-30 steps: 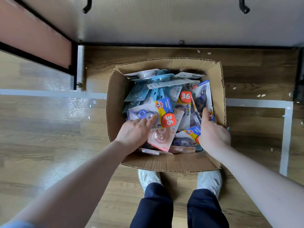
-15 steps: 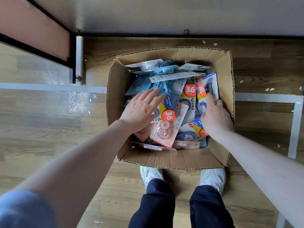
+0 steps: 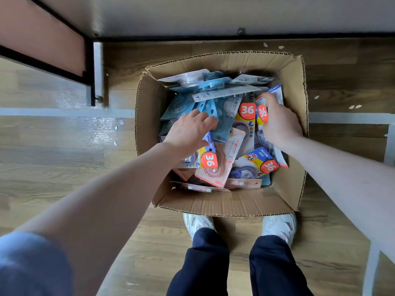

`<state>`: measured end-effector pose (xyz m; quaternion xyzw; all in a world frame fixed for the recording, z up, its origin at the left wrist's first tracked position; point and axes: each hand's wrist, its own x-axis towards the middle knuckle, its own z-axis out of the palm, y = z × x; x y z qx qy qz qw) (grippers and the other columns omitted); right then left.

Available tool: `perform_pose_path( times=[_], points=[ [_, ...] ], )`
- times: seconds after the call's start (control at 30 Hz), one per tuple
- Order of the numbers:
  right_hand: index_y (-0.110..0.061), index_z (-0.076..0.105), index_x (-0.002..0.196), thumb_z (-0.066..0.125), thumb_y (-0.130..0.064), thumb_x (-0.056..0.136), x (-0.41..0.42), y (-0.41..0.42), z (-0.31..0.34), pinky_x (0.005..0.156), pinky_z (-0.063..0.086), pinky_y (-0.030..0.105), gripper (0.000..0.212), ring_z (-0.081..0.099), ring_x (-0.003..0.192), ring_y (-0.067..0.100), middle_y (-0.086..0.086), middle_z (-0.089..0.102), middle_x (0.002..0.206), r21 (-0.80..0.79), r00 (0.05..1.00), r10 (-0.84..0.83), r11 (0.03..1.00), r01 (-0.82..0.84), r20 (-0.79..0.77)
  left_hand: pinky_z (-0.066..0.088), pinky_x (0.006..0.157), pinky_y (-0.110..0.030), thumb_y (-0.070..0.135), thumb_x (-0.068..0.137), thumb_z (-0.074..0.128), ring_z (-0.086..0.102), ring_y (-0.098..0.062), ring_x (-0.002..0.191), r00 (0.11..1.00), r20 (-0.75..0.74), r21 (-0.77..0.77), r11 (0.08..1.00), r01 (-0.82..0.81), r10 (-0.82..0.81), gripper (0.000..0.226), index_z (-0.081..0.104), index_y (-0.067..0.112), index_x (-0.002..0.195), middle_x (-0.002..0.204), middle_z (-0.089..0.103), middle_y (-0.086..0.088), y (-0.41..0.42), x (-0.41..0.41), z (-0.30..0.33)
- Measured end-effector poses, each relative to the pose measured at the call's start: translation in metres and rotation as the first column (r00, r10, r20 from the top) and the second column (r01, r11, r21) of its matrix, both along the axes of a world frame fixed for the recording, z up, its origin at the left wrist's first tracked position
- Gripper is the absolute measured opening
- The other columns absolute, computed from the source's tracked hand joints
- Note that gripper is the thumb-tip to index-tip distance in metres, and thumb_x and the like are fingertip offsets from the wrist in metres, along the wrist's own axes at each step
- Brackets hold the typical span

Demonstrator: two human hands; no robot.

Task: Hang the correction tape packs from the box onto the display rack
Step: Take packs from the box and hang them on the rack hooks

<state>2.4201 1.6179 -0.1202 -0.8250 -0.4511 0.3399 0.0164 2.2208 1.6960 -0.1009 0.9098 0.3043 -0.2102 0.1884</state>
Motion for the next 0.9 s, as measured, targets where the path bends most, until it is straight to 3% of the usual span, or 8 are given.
perform_pose_path(
  times=[0.1, 0.2, 0.37, 0.5, 0.63, 0.73, 0.83, 0.9],
  points=[
    [-0.026, 0.027, 0.143, 0.049, 0.006, 0.084, -0.001, -0.002, 0.005, 0.065, 0.041, 0.036, 0.070, 0.059, 0.093, 0.040, 0.019, 0.057, 0.114, -0.046, 0.992, 0.122, 0.992, -0.121, 0.032, 0.032, 0.093, -0.031, 0.032, 0.087, 0.063, 0.038, -0.022, 0.119, 0.997, -0.039, -0.025, 0.998, 0.062, -0.063, 0.055, 0.038, 0.025, 0.135, 0.129, 0.043, -0.003, -0.001, -0.006, 0.002],
    [-0.017, 0.039, 0.134, 0.049, 0.001, 0.087, -0.001, -0.002, 0.009, 0.066, 0.044, 0.036, 0.051, 0.060, 0.092, 0.040, 0.019, 0.058, 0.114, -0.088, 0.961, 0.254, 0.966, -0.245, 0.109, 0.029, 0.102, -0.032, 0.035, 0.088, 0.060, 0.028, -0.021, 0.129, 0.985, -0.097, -0.063, 0.988, 0.138, -0.143, 0.062, 0.030, 0.031, 0.143, 0.144, 0.028, 0.000, -0.005, -0.011, 0.000],
    [-0.010, 0.047, 0.121, 0.051, 0.003, 0.086, 0.000, 0.002, 0.013, 0.062, 0.038, 0.033, 0.037, 0.059, 0.092, 0.039, 0.017, 0.061, 0.111, -0.098, 0.960, 0.252, 0.966, -0.241, 0.124, 0.028, 0.100, -0.034, 0.027, 0.090, 0.057, 0.031, -0.023, 0.125, 0.956, -0.139, -0.019, 0.966, 0.260, -0.260, 0.052, 0.037, 0.032, 0.139, 0.142, 0.029, -0.001, -0.011, -0.012, 0.002],
    [-0.007, 0.049, 0.112, 0.050, 0.001, 0.091, -0.001, 0.003, 0.019, 0.059, 0.034, 0.032, 0.023, 0.054, 0.077, 0.033, 0.017, 0.063, 0.103, -0.035, 0.973, 0.189, 0.982, -0.185, 0.136, 0.048, 0.077, -0.033, 0.018, 0.061, 0.082, 0.058, -0.025, 0.094, 0.934, -0.044, 0.105, 0.928, 0.357, -0.354, 0.042, 0.069, 0.025, 0.101, 0.106, 0.061, -0.003, -0.016, -0.014, 0.001],
    [-0.007, 0.050, 0.110, 0.050, 0.004, 0.089, 0.000, 0.006, 0.022, 0.060, 0.038, 0.033, 0.024, 0.055, 0.080, 0.034, 0.017, 0.063, 0.103, -0.036, 0.976, 0.160, 0.987, -0.157, 0.145, 0.048, 0.074, -0.033, 0.027, 0.052, 0.086, 0.058, -0.025, 0.083, 0.927, -0.028, 0.157, 0.915, 0.373, -0.373, 0.033, 0.067, 0.020, 0.079, 0.089, 0.062, -0.001, -0.018, -0.013, -0.002],
    [-0.005, 0.052, 0.111, 0.050, 0.004, 0.085, 0.000, 0.009, 0.024, 0.061, 0.038, 0.032, 0.028, 0.059, 0.091, 0.038, 0.017, 0.063, 0.107, -0.106, 0.972, 0.192, 0.978, -0.178, 0.136, 0.046, 0.075, -0.031, 0.039, 0.059, 0.083, 0.056, -0.020, 0.083, 0.921, -0.066, 0.116, 0.914, 0.389, -0.383, 0.036, 0.066, 0.023, 0.086, 0.084, 0.061, 0.005, -0.017, -0.013, 0.002],
    [-0.003, 0.056, 0.104, 0.051, 0.002, 0.085, 0.000, 0.012, 0.029, 0.060, 0.038, 0.033, 0.020, 0.058, 0.089, 0.037, 0.017, 0.062, 0.104, -0.177, 0.961, 0.223, 0.965, -0.193, 0.163, 0.033, 0.082, -0.028, 0.035, 0.086, 0.062, 0.051, -0.020, 0.097, 0.927, -0.115, -0.036, 0.934, 0.355, -0.356, 0.024, 0.054, 0.021, 0.104, 0.095, 0.059, 0.005, -0.015, -0.014, 0.010],
    [-0.002, 0.057, 0.101, 0.050, 0.003, 0.085, -0.001, 0.013, 0.036, 0.061, 0.038, 0.033, 0.018, 0.058, 0.091, 0.038, 0.018, 0.061, 0.103, -0.204, 0.959, 0.218, 0.962, -0.180, 0.182, 0.028, 0.076, -0.026, 0.032, 0.091, 0.056, 0.050, -0.022, 0.091, 0.947, -0.152, -0.099, 0.958, 0.269, -0.282, 0.020, 0.050, 0.019, 0.104, 0.088, 0.054, 0.002, -0.012, -0.015, 0.015]
  ],
)
